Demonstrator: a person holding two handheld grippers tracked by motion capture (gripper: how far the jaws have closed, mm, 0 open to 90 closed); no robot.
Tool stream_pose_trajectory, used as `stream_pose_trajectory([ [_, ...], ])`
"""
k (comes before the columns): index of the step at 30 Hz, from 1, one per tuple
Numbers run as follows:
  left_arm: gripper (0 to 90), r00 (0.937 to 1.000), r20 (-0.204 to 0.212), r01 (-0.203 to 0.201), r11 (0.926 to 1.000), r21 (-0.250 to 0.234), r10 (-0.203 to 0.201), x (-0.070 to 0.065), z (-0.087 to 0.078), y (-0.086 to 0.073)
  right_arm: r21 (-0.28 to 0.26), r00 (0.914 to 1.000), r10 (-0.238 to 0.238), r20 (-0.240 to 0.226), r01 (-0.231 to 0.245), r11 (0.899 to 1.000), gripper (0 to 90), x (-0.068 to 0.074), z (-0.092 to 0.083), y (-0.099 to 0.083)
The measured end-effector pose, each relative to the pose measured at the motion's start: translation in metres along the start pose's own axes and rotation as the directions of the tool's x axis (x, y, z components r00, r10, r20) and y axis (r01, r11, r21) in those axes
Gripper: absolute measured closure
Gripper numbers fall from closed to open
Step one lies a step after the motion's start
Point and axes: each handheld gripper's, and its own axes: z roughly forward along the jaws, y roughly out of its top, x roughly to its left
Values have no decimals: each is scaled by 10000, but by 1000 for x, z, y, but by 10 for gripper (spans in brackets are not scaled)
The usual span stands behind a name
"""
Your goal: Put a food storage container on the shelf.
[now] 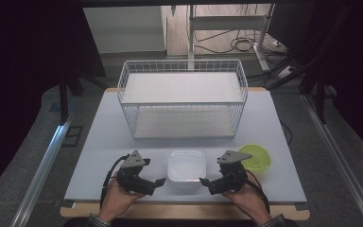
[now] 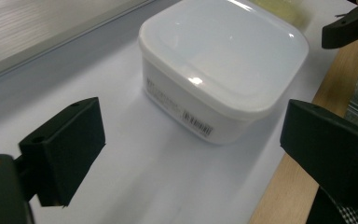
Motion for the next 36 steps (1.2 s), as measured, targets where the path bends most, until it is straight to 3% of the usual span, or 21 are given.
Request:
stream_pose_trajectory([
  [4, 130, 9996, 282, 27, 9998, 181, -32, 1, 11, 5, 183, 9999, 155, 13, -155, 9997, 47, 0, 5, 4],
  [10, 134, 9976, 666, 170, 9996, 225, -184, 6, 20, 10, 145, 9980, 533, -343, -528, 9985, 136, -3, 6, 12],
  [17, 161, 9958, 891, 153, 9986, 515, -199, 12, 36, 20, 670, 9935, 967, -598, -926, 9934, 207, -10, 14, 17],
  [19, 164, 9915, 1210, 428, 9978, 508, -487, 16, 40, 20, 760, 9920, 1060, -693, -1007, 9920, 210, -13, 18, 18],
  [22, 169, 9830, 1615, 792, 9952, 574, -875, 21, 44, 20, 904, 9838, 1317, -1219, -1211, 9885, 215, -17, 24, 20],
  [23, 169, 9757, 1874, 1027, 9924, 682, -1138, 23, 46, 19, 1003, 9777, 1542, -1424, -1407, 9850, 224, -20, 26, 21],
  [24, 170, 9757, 1874, 1027, 9924, 682, -1138, 23, 46, 19, 1003, 9777, 1542, -1424, -1407, 9850, 224, -20, 26, 21],
  [25, 177, 9694, 2151, 1058, 9919, 705, -1186, 23, 48, 19, 1062, 9694, 1807, -1665, -1645, 9806, 252, -21, 28, 20],
  [27, 180, 9680, 2242, 993, 9925, 708, -1129, 21, 48, 18, 1128, 9663, 1895, -1741, -1716, 9787, 251, -21, 28, 20],
  [29, 183, 9749, 2057, 703, 9947, 757, -846, 15, 46, 19, 1247, 9646, 1925, -1804, -1717, 9772, 252, -21, 27, 20],
  [34, 279, 9765, 1950, 761, 9932, 879, -921, 12, 40, 18, 1430, 9626, 2055, -1765, -1815, 9729, 315, -18, 23, 19],
  [36, 327, 9768, 1820, 981, 9911, 894, -1131, 9, 35, 18, 1428, 9626, 2156, -1639, -1931, 9707, 405, -18, 16, 19],
])
